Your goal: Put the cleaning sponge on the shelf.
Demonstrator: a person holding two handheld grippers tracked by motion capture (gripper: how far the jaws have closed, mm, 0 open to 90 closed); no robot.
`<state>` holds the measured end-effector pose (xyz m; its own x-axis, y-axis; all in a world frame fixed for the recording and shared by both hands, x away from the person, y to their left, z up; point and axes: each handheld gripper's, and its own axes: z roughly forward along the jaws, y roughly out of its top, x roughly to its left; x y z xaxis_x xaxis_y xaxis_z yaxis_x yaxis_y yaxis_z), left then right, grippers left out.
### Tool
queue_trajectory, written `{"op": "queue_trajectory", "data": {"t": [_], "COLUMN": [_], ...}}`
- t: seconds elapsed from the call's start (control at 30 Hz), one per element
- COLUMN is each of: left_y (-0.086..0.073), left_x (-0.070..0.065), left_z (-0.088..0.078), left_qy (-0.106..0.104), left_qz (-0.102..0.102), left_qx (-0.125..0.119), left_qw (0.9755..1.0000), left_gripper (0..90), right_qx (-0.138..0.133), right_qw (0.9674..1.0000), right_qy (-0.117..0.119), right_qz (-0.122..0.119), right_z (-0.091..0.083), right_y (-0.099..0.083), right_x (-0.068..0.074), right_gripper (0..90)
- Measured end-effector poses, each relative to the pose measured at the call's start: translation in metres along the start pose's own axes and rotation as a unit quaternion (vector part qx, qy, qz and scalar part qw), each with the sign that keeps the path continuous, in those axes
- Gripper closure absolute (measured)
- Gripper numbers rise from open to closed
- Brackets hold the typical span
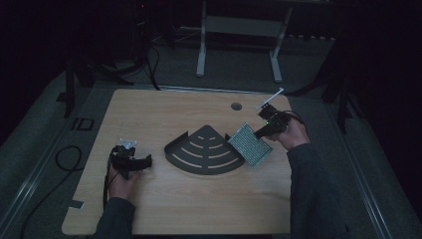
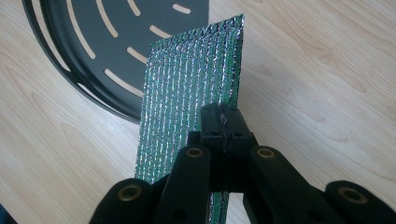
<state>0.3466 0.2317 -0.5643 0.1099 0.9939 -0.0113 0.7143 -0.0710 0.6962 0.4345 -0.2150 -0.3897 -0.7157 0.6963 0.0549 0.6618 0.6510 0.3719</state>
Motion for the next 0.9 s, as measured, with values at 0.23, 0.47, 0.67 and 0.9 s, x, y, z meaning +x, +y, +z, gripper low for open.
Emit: {"op": "queue_trajectory", "data": {"t": [0.23, 0.47, 0.67, 0.9], "left_y": [0.0, 0.0, 0.0, 0.0], "left_x": [0.0, 0.0, 0.0, 0.0], "left_z": [0.0, 0.0, 0.0, 0.0], "left_qy": [0.0, 0.0, 0.0, 0.0], "left_qz": [0.0, 0.0, 0.001, 0.0], "left_qx": [0.0, 0.0, 0.0, 0.0], "left_qw": [1.0, 1.0, 1.0, 1.0], "left_gripper": [6.0, 6.0, 6.0, 6.0], "right_qx": [-0.001, -0.004, -0.005, -0.007], "right_qw": [0.9999, 0.9999, 0.9998, 0.9998], "right_qy": [0.01, 0.013, 0.017, 0.017], "right_qz": [-0.001, -0.002, -0.002, -0.007], "right_z": [0.005, 0.007, 0.012, 0.013], "right_y": [0.005, 0.01, 0.013, 0.018], "right_x": [0.0, 0.002, 0.003, 0.006], "right_gripper": [89.6, 89.6, 89.6, 89.7]}}
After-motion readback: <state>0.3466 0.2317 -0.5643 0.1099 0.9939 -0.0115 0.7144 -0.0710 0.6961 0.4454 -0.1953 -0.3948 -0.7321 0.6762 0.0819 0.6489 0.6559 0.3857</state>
